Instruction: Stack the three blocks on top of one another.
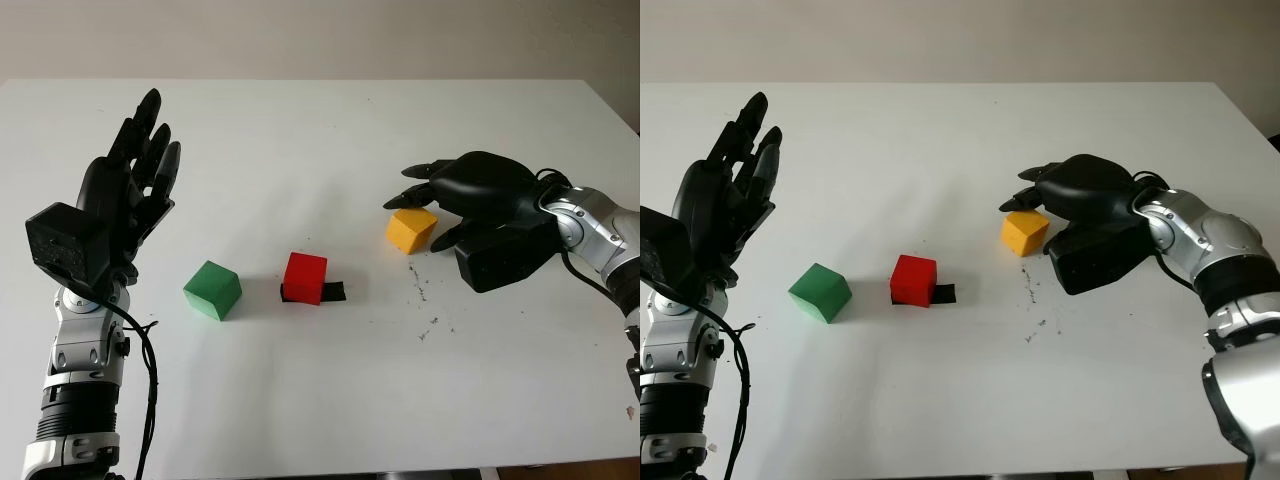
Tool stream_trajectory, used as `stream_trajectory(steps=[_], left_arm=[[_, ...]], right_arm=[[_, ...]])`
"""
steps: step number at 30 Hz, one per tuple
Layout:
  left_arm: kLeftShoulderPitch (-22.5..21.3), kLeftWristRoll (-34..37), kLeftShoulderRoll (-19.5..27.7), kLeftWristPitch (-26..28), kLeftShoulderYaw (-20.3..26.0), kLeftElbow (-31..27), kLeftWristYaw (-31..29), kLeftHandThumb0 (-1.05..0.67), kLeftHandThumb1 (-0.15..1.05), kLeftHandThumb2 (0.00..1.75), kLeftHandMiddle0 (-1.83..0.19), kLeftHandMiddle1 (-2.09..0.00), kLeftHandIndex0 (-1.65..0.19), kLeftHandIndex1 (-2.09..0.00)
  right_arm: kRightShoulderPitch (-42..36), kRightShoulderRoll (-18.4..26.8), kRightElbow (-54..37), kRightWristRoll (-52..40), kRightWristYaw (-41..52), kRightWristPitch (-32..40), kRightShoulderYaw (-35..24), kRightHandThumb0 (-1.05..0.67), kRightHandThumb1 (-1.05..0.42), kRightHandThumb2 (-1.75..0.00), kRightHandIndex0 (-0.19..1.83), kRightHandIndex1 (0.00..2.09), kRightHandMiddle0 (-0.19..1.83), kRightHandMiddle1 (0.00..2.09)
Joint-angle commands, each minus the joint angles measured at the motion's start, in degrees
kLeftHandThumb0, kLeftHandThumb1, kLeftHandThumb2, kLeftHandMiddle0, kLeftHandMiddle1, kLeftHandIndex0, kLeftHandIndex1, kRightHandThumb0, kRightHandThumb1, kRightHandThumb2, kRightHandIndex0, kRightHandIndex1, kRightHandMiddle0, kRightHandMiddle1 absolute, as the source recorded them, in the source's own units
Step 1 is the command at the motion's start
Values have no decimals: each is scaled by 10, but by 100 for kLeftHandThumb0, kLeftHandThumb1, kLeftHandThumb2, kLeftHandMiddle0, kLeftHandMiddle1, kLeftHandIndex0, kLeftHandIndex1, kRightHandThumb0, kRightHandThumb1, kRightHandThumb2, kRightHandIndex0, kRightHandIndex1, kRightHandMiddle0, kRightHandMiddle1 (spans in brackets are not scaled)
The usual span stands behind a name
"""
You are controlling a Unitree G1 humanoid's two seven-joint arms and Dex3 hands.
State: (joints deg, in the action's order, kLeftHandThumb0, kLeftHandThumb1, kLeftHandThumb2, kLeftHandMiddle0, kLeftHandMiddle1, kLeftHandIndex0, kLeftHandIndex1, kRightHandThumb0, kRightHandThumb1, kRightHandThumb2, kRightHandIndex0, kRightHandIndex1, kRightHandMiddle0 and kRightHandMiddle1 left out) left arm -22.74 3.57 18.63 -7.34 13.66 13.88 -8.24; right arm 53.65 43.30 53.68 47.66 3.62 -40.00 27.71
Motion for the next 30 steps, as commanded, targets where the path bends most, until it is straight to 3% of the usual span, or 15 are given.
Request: stream_trajectory(steps=[1, 2, 5, 18, 30], left_arm=[[3, -3, 8, -7, 0, -2, 2, -66, 105, 45, -16, -6, -14, -7], [3, -3, 8, -7, 0, -2, 2, -66, 105, 45, -16, -6, -14, -7], [4, -6, 9, -8, -2, -3, 6, -66, 105, 45, -17, -6, -14, -7], [7, -22, 9, -13, -6, -3, 17, -67, 105, 43, -18, -6, -16, -7], [12, -22, 10, -7, -7, -5, 17, -65, 105, 41, -18, -6, -17, -7]], right_arm=[[12, -6, 7, -1, -5, -3, 3, -39, -94, -6, 29, 6, 55, 66], [11, -7, 9, -4, -6, -4, 2, -38, -96, -6, 29, 6, 46, 94], [8, -12, 12, -18, -1, -3, -5, -37, -97, -6, 30, 6, 41, 116], [-8, -25, 14, -102, 31, 2, -40, -34, -97, -5, 30, 6, 39, 123], [-39, -61, -28, -258, 148, 63, -123, -34, -95, -5, 29, 6, 37, 136]])
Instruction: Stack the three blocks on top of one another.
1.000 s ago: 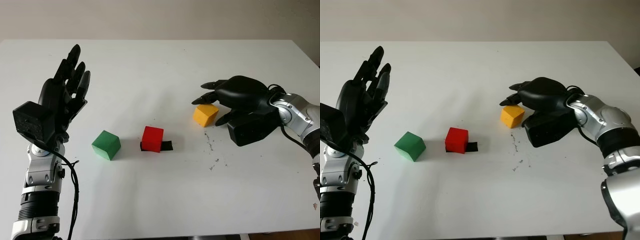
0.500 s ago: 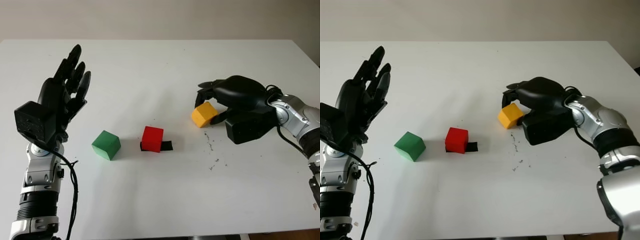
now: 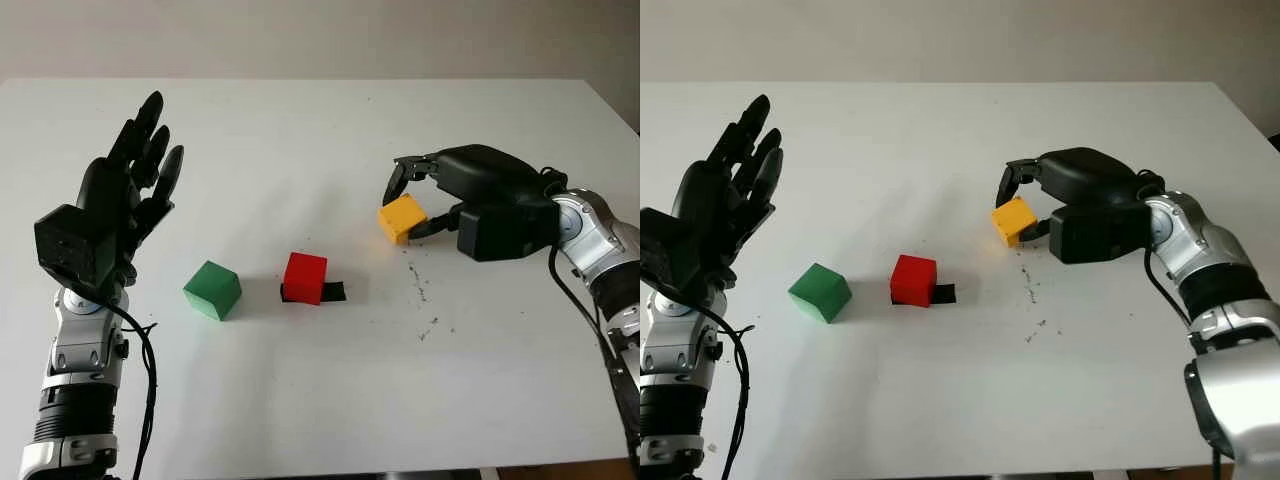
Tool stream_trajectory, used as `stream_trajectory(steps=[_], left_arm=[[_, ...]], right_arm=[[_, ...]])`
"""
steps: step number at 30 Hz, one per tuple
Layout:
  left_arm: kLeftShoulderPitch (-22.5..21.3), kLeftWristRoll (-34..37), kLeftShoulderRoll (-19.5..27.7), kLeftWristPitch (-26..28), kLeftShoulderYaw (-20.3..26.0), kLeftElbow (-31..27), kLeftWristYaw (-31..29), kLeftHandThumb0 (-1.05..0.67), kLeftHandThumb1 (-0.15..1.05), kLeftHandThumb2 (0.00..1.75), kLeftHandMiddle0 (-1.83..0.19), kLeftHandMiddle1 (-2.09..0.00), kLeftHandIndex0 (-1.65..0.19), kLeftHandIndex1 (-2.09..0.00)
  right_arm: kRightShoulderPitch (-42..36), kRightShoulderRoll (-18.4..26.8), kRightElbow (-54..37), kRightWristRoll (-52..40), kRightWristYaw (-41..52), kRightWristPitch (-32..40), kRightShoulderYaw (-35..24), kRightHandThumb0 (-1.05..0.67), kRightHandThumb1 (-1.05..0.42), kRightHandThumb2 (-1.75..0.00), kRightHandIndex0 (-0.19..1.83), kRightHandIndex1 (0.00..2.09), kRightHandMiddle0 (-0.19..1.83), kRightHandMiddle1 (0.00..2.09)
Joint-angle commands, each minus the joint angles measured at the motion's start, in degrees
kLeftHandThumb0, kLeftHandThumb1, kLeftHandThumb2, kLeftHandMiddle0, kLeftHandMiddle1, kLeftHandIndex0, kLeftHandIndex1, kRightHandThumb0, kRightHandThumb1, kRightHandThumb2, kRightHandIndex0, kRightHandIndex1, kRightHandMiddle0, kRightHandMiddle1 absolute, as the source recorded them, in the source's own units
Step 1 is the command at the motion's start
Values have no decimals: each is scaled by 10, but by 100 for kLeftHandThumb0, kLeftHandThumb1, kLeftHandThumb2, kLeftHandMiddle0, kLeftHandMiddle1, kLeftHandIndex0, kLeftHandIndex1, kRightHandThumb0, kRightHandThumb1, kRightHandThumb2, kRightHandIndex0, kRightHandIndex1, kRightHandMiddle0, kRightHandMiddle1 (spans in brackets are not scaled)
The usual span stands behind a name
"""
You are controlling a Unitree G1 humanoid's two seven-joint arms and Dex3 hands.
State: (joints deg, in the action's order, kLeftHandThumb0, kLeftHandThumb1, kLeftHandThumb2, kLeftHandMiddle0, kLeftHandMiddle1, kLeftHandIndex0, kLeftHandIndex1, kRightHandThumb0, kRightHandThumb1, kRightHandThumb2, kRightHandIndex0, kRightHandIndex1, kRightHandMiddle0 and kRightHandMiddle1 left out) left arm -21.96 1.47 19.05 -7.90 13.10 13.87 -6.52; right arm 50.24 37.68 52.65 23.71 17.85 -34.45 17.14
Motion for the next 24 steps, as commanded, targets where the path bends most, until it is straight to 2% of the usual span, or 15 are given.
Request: stream_trajectory(steps=[1, 12, 19, 24], left_arm=[[5, 0, 6, -1, -2, -5, -2, -65, 105, 40, -18, -5, -16, -6], [9, -2, 8, -6, -6, -7, -5, -65, 105, 40, -17, -5, -16, -6], [12, 3, 5, -2, -6, -15, -2, -65, 105, 40, -16, -5, -16, -5], [13, 4, 3, -6, -9, -17, -1, -65, 105, 39, -16, -5, -17, -6]], right_arm=[[-9, -8, -25, -30, 12, 16, -26, -36, -94, -5, 30, 6, 37, 138], [-81, -43, -225, -137, 90, 198, -91, -41, -97, -6, 30, 6, 29, 149], [-138, -82, -422, -178, 100, 388, -113, -43, -98, -6, 30, 6, 25, 164], [-162, -102, -538, -189, 110, 521, -105, -39, -99, -6, 26, 4, 21, 165]])
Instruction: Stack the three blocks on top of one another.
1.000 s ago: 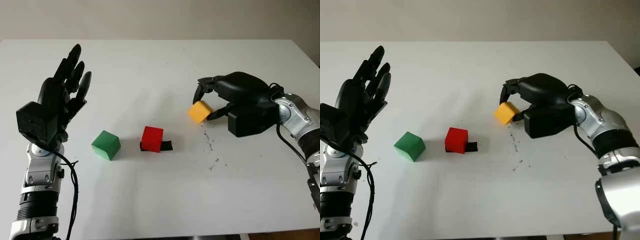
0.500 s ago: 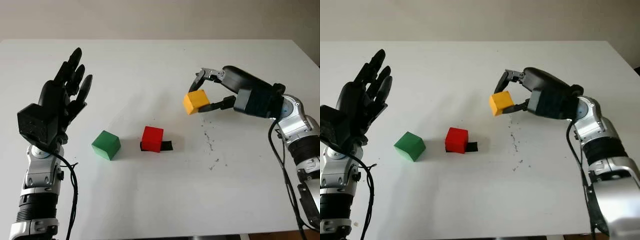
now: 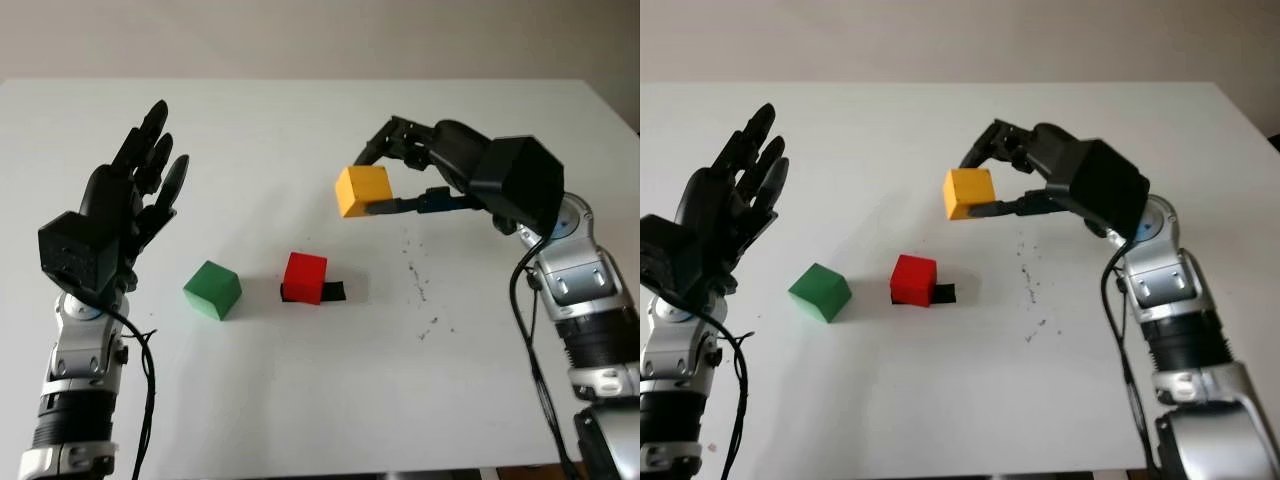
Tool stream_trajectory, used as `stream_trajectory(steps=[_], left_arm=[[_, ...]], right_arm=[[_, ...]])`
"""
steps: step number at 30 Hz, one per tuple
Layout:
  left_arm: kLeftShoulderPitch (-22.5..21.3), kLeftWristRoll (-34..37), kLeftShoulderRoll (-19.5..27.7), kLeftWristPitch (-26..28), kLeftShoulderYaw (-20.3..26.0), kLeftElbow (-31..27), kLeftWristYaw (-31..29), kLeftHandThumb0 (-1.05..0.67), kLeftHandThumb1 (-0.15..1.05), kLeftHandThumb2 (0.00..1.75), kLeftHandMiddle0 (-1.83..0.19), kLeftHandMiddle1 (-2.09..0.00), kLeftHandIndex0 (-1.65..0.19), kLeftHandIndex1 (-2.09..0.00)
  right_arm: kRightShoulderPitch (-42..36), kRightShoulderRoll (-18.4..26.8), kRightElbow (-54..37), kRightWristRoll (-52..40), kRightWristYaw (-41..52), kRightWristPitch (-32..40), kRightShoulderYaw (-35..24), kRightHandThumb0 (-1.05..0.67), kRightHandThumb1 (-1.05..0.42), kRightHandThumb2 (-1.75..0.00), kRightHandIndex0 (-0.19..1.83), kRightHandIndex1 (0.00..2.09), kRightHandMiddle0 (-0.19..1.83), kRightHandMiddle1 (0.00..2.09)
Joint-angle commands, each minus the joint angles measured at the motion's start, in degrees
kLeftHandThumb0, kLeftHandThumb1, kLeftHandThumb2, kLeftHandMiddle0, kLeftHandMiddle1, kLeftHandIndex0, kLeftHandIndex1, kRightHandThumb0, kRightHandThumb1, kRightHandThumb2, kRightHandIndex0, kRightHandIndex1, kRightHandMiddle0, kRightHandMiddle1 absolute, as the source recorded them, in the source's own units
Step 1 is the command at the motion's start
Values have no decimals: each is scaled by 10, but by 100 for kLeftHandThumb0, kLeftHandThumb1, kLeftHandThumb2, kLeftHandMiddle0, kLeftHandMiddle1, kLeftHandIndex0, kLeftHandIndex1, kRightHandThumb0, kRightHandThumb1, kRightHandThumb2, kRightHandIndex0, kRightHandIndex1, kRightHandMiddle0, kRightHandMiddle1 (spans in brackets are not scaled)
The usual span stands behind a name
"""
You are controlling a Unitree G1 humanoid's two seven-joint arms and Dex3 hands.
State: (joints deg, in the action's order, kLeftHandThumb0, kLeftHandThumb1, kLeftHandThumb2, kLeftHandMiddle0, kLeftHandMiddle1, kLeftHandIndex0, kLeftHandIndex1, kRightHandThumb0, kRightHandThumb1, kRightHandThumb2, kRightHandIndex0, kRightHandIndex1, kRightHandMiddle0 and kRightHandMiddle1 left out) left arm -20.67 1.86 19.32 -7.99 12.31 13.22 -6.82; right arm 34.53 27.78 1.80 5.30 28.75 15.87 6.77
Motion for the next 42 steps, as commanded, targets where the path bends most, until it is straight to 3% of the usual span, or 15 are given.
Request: stream_trajectory(steps=[1, 5, 15, 31, 42], left_arm=[[1, 0, 0, -5, -1, -12, 2, -65, 105, 39, -16, -5, -17, -6], [3, 1, -3, 4, -3, -20, 6, -64, 105, 40, -16, -5, -16, -5], [8, -5, -14, 22, -9, -43, 23, -65, 105, 38, -17, -6, -16, -6], [7, -5, -17, 26, -10, -42, 29, -65, 105, 38, -15, -5, -15, -5], [8, -8, -15, 20, -12, -40, 28, -65, 105, 39, -15, -5, -15, -5]], right_arm=[[-9, -6, -49, -1, 1, 39, 3, -39, -99, -6, 26, 4, 20, 165], [-18, -26, -123, 8, -2, 129, 25, -38, -99, -6, 27, 4, 18, 174], [-23, -42, -201, 27, -1, 244, 75, -43, -101, -6, 26, 4, 15, 179], [-39, -110, -162, 27, -61, 288, 81, -39, -104, -6, 22, 3, 5, 182], [-51, -113, -138, 33, -85, 277, 82, -39, -105, -7, 22, 4, 4, 177]])
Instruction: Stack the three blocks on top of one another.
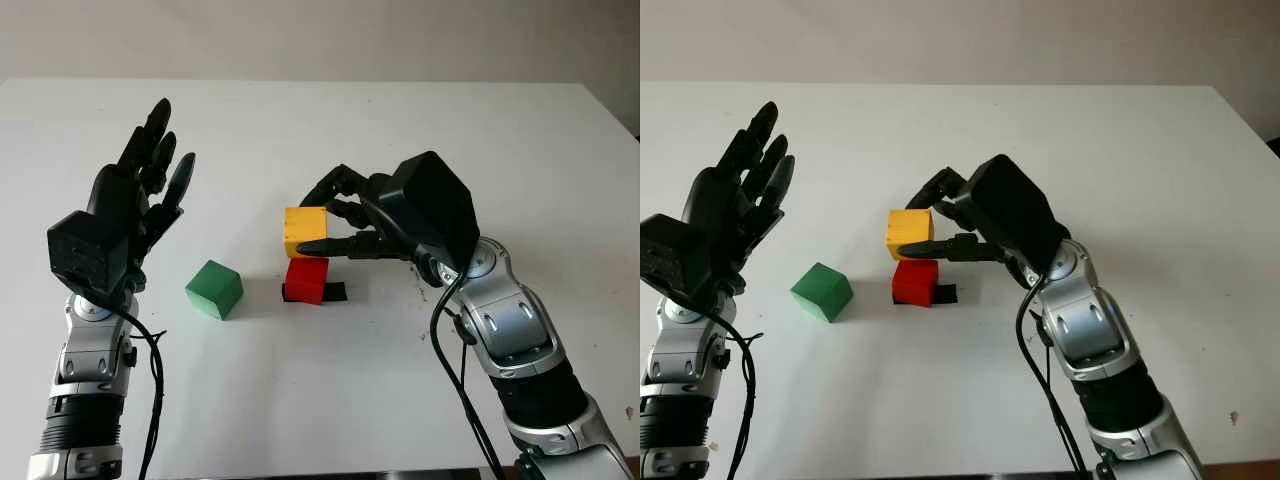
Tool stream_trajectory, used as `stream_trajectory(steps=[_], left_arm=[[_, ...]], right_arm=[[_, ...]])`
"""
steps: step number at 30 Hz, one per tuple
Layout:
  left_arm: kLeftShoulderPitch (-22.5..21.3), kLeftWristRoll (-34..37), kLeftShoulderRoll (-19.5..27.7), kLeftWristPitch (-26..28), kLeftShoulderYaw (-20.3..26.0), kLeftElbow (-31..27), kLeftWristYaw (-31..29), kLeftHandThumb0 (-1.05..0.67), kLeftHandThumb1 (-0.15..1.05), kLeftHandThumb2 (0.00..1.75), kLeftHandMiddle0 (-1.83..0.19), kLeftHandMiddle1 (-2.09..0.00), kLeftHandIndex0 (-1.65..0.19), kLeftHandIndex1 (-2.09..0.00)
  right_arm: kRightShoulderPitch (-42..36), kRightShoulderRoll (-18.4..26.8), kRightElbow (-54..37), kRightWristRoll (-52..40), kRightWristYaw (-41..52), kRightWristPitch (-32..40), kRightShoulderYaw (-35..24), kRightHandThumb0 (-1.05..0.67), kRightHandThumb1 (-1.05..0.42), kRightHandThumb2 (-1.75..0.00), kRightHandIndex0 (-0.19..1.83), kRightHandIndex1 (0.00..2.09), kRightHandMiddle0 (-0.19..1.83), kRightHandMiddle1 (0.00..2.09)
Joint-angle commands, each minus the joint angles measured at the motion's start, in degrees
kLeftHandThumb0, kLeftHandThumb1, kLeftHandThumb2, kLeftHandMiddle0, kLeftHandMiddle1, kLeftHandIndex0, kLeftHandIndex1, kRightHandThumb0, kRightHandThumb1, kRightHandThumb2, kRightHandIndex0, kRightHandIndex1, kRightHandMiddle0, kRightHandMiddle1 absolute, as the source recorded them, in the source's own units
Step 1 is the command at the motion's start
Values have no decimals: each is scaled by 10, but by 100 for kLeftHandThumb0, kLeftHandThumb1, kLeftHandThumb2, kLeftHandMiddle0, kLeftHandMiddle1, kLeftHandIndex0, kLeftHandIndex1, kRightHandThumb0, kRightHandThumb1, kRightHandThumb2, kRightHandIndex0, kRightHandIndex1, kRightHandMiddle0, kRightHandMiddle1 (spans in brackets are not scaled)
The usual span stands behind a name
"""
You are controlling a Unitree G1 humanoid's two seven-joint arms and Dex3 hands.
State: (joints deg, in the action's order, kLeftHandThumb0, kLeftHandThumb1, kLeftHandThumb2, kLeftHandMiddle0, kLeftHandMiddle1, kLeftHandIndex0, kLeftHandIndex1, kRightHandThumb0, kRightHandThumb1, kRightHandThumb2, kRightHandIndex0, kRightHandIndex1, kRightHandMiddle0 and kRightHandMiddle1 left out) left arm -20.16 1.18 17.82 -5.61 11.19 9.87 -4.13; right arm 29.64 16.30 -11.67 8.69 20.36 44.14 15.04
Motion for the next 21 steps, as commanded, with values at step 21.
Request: stream_trajectory(steps=[21], left_arm=[[2, -2, -1, -3, -1, -7, 2, -66, 105, 39, -15, -6, -15, -6]], right_arm=[[-39, 24, -46, -6, 34, -6, 4, -43, -103, -5, 26, 6, 12, 170]])
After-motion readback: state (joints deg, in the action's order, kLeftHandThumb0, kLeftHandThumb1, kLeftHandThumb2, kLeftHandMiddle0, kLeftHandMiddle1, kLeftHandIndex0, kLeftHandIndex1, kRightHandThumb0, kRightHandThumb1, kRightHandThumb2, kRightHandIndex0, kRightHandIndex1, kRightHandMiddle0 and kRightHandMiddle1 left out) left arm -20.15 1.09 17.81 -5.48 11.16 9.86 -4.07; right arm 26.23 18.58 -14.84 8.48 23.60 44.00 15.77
